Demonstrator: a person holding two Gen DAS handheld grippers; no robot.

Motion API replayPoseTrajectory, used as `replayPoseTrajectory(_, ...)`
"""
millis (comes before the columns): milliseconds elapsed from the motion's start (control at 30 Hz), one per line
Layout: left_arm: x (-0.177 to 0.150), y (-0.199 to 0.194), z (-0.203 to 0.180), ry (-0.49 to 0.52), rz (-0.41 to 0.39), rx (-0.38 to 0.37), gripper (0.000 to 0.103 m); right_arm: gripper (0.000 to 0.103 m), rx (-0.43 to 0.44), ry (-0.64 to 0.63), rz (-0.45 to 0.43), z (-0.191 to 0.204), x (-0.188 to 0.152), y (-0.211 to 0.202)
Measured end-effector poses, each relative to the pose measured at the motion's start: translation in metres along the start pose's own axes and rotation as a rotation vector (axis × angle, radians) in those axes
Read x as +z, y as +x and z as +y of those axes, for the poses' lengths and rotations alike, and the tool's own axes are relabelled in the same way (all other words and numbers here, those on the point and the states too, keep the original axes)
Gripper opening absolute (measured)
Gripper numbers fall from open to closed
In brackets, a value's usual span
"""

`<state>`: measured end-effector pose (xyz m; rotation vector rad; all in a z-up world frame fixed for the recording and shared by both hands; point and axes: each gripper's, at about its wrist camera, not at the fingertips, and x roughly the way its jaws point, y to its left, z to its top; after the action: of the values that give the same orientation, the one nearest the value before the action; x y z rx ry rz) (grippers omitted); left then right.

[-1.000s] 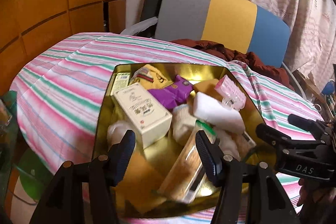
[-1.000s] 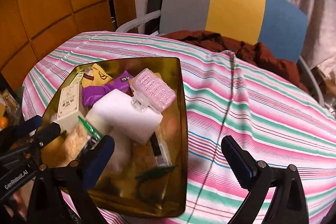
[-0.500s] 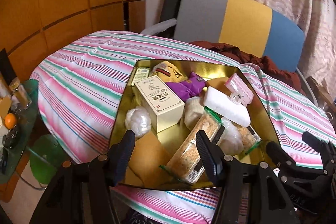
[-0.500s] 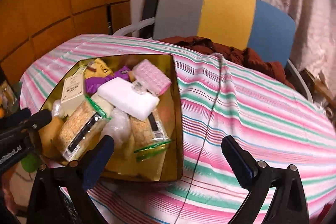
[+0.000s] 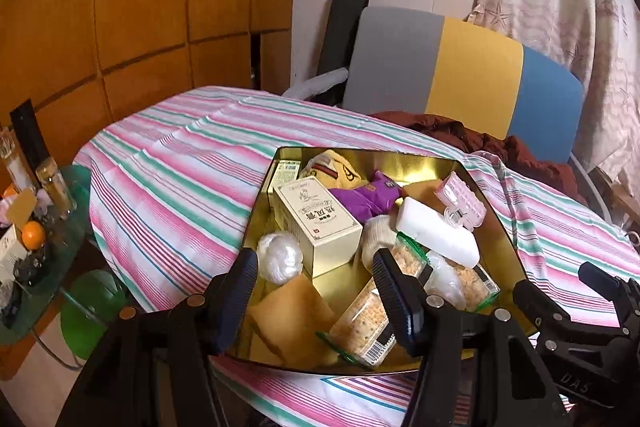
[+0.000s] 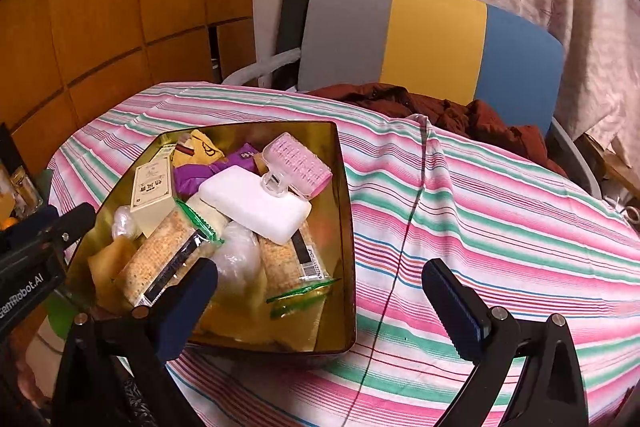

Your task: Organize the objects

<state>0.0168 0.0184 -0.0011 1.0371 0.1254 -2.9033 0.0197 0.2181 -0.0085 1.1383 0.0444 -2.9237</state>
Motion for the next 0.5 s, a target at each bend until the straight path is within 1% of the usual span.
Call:
replayPoseTrajectory(133, -0.0001, -0.0034, -0.0029, 0.013, -0.016, -0.022, 0.060, 0.103, -0.008, 0.007, -0.003, -0.0025, 0.0009, -0.0014)
replayPoseTrajectory(200, -0.0001, -0.0039, -0.0033, 0.015, -0.018, -0.033, 0.056, 0.103, -0.009, 0.007, -0.001, -0.0032, 0.0007, -0.0011)
replayPoseTrajectory(333, -0.0003, -0.0018, -0.0033, 0.012, -0.010, -0.048, 0.055, 0.103, -0.008, 0.000, 0.008, -0.0011, -0.0002, 0.0017)
replayPoseTrajectory(400, -0.0006, -0.0008, -0.0027, 0.007, -0.004, -0.056, 0.050, 0.103, -0.007, -0.005, 0.012, 0.0006, -0.0003, 0.0032)
replayPoseTrajectory(500, -0.0015, 0.0015, -0.0021, 0.002, 0.007, -0.066, 0.049, 0.103, -0.005, -0.011, 0.013, 0.0026, -0.0001, 0.0048)
